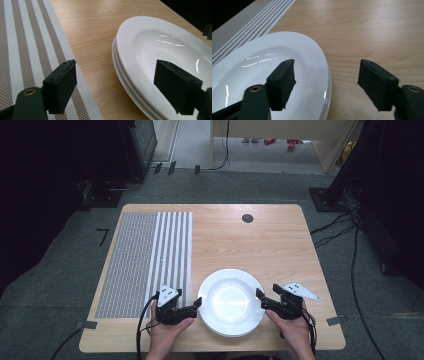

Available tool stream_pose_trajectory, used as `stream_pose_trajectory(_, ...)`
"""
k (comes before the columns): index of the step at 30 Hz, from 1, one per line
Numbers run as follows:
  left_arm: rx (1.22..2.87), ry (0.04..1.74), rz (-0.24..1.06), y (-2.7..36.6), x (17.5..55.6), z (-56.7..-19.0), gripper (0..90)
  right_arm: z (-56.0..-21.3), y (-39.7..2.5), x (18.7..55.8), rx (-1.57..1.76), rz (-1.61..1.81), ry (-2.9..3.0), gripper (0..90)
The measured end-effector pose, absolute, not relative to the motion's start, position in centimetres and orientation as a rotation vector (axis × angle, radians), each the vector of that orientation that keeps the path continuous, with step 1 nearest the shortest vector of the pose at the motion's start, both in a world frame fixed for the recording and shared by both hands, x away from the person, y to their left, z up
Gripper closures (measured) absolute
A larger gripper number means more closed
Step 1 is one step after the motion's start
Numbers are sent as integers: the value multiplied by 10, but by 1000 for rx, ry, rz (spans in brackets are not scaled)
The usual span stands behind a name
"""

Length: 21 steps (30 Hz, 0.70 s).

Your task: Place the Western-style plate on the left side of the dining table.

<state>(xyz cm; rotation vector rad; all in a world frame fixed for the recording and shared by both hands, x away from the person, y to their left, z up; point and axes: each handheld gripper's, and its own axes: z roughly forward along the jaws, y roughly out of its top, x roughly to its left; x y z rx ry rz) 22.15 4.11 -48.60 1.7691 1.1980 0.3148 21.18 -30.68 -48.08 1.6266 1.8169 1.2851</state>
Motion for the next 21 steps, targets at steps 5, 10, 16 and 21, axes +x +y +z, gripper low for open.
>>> stream_pose_trajectory(5,1769,1187,307,39,219,-486,244,-483,-305,211,1616,1301,1816,497)
stream_pose_trajectory(10,1773,1204,309,38,219,-487,315,-487,-307,213,1620,1371,1853,598)
stream_pose_trajectory(16,1774,1199,279,37,219,-490,405,-493,-309,215,1677,1366,1868,655)
stream_pose_trajectory(21,1776,1201,261,37,219,-492,444,-492,-310,215,1704,1367,1856,663)
